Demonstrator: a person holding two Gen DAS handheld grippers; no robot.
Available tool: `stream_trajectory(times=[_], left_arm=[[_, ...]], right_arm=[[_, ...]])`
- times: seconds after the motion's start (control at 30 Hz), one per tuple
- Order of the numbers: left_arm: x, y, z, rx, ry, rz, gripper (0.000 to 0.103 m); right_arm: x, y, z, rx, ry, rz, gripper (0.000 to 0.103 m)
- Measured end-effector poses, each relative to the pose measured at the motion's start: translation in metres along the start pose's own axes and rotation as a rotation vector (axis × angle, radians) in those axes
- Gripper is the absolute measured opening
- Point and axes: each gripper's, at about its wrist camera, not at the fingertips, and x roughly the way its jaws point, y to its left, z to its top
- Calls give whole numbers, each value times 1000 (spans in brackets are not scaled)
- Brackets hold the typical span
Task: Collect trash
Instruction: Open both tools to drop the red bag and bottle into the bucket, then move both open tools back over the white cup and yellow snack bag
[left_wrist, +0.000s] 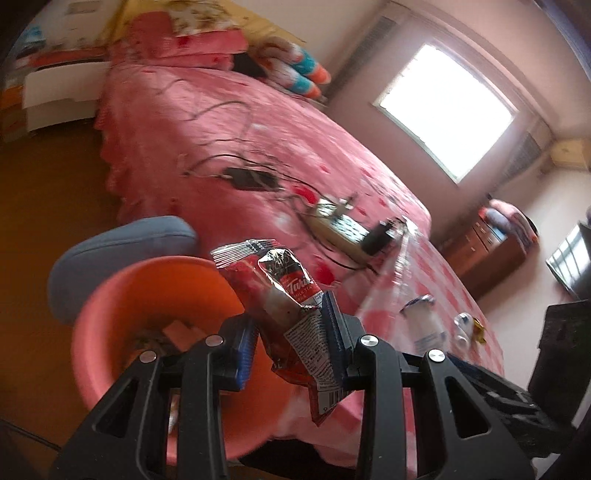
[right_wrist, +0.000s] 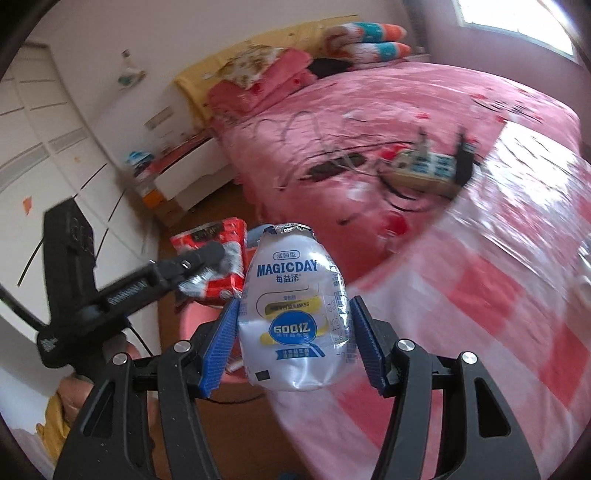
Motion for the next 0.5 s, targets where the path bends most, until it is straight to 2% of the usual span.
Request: stream_trajectory(times=[0.1, 0.17, 0.2, 0.23, 0.3, 0.33, 0.5], left_arm=[[1, 19, 3, -40, -8, 34, 35], [4, 33, 3, -67, -1, 59, 36], [4, 36, 3, -76, 2, 72, 36], [5, 39, 3, -81, 4, 85, 37], [7, 45, 3, -81, 13, 116, 51], [7, 46, 4, -82, 13, 132, 61], [8, 43, 3, -66, 10, 143, 68]], right_arm=[[17, 18, 11, -33, 11, 34, 61], [31, 23, 15, -38, 38, 32, 73], [36, 24, 14, -29, 46, 30, 83], [39, 22, 14, -12, 51, 41, 83], [39, 13, 11, 39, 49, 65, 85], [37, 11, 10, 52, 43, 62, 89], [5, -12, -1, 91, -47, -24, 92]])
